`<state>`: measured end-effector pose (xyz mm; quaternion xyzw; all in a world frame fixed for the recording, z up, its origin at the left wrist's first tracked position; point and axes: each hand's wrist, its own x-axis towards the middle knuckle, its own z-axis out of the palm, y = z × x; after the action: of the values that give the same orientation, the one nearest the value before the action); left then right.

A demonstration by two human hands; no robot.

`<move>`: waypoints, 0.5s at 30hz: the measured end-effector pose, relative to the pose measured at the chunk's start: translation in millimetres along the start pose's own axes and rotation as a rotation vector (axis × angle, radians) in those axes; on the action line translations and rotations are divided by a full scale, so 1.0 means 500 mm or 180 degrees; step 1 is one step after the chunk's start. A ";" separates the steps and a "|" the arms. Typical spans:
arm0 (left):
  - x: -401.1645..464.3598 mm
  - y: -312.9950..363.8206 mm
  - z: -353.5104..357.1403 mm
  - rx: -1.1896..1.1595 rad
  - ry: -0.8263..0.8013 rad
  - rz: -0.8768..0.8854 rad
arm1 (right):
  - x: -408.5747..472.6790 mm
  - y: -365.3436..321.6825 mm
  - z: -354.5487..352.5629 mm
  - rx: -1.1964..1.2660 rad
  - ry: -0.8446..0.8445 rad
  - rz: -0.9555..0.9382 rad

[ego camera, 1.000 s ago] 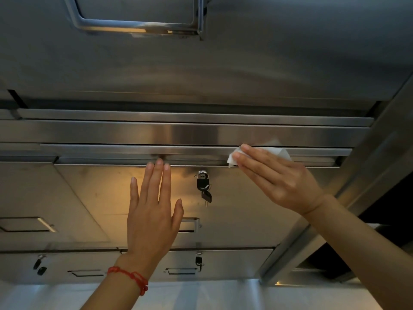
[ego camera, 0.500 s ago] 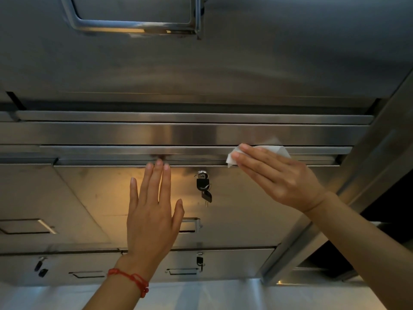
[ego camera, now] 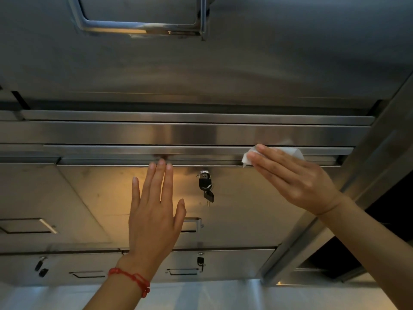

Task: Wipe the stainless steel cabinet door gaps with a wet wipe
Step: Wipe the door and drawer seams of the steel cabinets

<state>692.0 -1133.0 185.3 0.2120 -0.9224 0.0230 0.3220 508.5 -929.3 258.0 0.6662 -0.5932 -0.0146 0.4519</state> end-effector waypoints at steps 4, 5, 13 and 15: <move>0.000 0.004 -0.002 0.0048 -0.0001 -0.0013 | 0.013 -0.005 0.003 0.0019 -0.0034 -0.0065; 0.000 0.005 -0.003 0.0063 -0.0008 -0.0018 | 0.015 -0.004 0.003 0.0030 -0.0050 -0.0084; 0.001 0.003 -0.008 0.0085 0.0003 0.0023 | -0.012 0.002 -0.002 -0.0089 -0.0054 0.0016; 0.001 0.004 -0.008 0.0077 -0.0007 0.0022 | -0.009 0.001 0.000 -0.0073 -0.0047 0.0006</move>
<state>693.1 -1130.8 189.1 0.2127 -0.9231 0.0351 0.3184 506.8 -925.6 255.6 0.6602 -0.5969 -0.0260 0.4551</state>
